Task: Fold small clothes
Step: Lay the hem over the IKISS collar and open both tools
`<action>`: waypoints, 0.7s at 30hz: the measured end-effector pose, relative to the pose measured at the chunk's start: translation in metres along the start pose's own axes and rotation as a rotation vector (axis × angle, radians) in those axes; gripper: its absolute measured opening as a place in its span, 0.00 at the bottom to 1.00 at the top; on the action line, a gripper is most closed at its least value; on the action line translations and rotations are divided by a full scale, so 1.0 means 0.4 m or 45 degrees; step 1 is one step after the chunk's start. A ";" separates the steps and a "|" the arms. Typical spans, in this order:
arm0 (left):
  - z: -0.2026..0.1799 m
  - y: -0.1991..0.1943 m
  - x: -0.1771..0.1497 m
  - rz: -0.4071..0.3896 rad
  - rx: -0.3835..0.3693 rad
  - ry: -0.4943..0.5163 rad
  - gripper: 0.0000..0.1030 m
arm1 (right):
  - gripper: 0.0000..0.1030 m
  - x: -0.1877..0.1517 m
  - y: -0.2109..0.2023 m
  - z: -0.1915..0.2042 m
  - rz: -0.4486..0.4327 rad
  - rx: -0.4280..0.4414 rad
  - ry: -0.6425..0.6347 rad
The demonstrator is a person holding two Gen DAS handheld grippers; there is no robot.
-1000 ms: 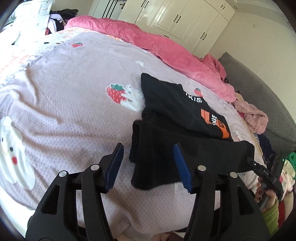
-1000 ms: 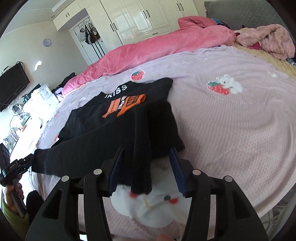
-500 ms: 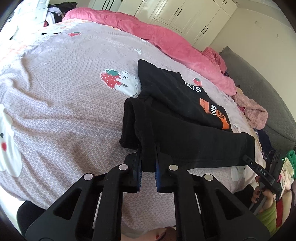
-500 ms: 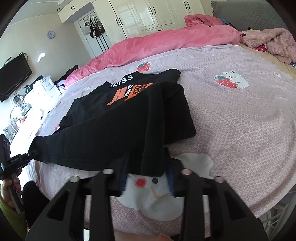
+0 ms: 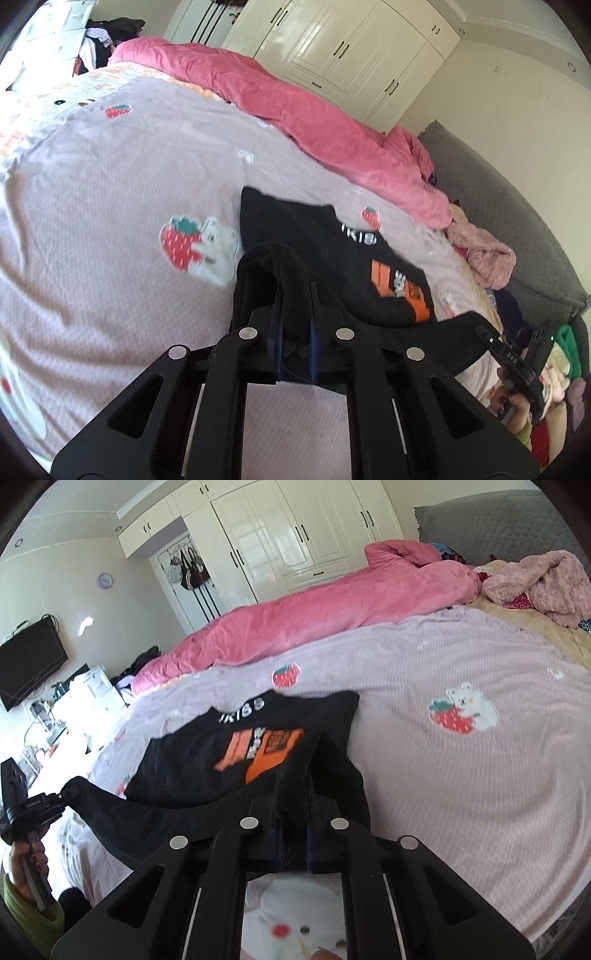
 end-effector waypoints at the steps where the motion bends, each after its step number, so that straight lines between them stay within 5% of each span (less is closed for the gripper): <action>1: -0.001 0.004 0.017 -0.014 0.001 -0.005 0.04 | 0.07 0.015 0.005 -0.001 -0.011 0.002 0.011; 13: 0.024 0.114 0.163 -0.072 0.018 -0.073 0.04 | 0.07 0.187 0.131 -0.037 -0.088 -0.033 0.173; 21: 0.059 0.217 0.220 -0.078 0.110 -0.058 0.04 | 0.07 0.214 0.255 -0.081 -0.062 -0.148 0.227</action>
Point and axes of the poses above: each gripper's, at about its wrist camera, not at the fingertips, and y roughly the way its jaws point, z to its left, x to its top, the point moved 7 cm from there along y, roughly the way its jaws point, and after that the axes turned 5 degrees about z, right-handed, at the moved point
